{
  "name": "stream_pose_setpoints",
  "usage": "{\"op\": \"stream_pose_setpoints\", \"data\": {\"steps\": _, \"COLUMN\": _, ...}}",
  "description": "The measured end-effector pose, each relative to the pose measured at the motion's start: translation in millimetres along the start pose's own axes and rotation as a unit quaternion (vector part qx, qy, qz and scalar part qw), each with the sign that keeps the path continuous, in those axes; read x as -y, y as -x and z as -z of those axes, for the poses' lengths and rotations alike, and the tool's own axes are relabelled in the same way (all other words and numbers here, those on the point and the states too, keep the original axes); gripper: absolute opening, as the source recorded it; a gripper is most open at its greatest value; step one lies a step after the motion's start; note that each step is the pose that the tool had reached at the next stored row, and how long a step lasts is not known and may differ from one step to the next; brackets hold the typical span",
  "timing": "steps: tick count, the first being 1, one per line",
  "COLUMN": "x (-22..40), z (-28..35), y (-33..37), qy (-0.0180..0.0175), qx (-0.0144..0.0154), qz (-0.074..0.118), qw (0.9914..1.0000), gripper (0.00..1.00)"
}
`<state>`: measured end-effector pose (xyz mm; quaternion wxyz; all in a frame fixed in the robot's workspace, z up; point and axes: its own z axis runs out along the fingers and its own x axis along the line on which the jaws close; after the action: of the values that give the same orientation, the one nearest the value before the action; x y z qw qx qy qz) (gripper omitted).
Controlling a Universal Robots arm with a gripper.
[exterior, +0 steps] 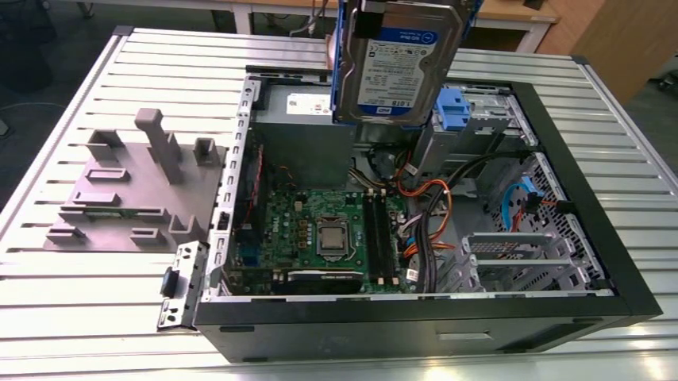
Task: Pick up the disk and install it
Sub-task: 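Insert the disk into the insertion slot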
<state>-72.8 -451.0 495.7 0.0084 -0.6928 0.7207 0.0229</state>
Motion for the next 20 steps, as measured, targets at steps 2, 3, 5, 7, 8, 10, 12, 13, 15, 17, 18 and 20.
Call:
{"op": "stream_pose_setpoints", "data": {"steps": 2, "x": 0.0, "z": 0.1, "y": 0.0, "qy": 0.0, "qx": -0.0001, "qz": 0.0, "qw": 1.0, "gripper": 0.37}}
{"op": "stream_pose_setpoints", "data": {"steps": 3, "x": 0.0, "z": 0.0, "y": 0.0, "qy": 0.0, "qx": -0.0001, "qz": 0.0, "qw": 1.0, "gripper": 0.37}}
{"op": "stream_pose_setpoints", "data": {"steps": 5, "x": 0.0, "z": 0.0, "y": 0.0, "qy": 0.0, "qx": -0.0001, "qz": 0.0, "qw": 1.0, "gripper": 0.37}}
{"op": "stream_pose_setpoints", "data": {"steps": 7, "x": 0.0, "z": 0.0, "y": 0.0, "qy": 0.0, "qx": -0.0001, "qz": 0.0, "qw": 1.0, "gripper": 0.37}}
{"op": "stream_pose_setpoints", "data": {"steps": 8, "x": 0.0, "z": 0.0, "y": 0.0, "qy": 0.0, "qx": -0.0002, "qz": 0.0, "qw": 1.0, "gripper": 0.37}}
{"op": "stream_pose_setpoints", "data": {"steps": 10, "x": 0.0, "z": 0.1, "y": -0.4, "qy": 0.0, "qx": -0.0002, "qz": 0.0, "qw": 1.0, "gripper": 0.37}}
{"op": "stream_pose_setpoints", "data": {"steps": 12, "x": 0.1, "z": 0.2, "y": -2.5, "qy": 0.0, "qx": -0.0002, "qz": 0.0, "qw": 1.0, "gripper": 0.37}}
{"op": "stream_pose_setpoints", "data": {"steps": 13, "x": 0.2, "z": 0.2, "y": -4.0, "qy": 0.0, "qx": -0.0002, "qz": 0.0, "qw": 1.0, "gripper": 0.37}}
{"op": "stream_pose_setpoints", "data": {"steps": 15, "x": 0.3, "z": 0.3, "y": -7.0, "qy": 0.0, "qx": -0.0009, "qz": 0.0, "qw": 1.0, "gripper": 0.37}}
{"op": "stream_pose_setpoints", "data": {"steps": 17, "x": 0.4, "z": 0.4, "y": -10.6, "qy": -0.0001, "qx": -0.0018, "qz": 0.0, "qw": 1.0, "gripper": 0.37}}
{"op": "stream_pose_setpoints", "data": {"steps": 18, "x": 0.5, "z": 0.5, "y": -12.2, "qy": -0.0001, "qx": -0.0024, "qz": 0.0, "qw": 1.0, "gripper": 0.37}}
{"op": "stream_pose_setpoints", "data": {"steps": 20, "x": 0.6, "z": 0.7, "y": -15.9, "qy": -0.0001, "qx": -0.0036, "qz": 0.0, "qw": 0.99999, "gripper": 0.37}}
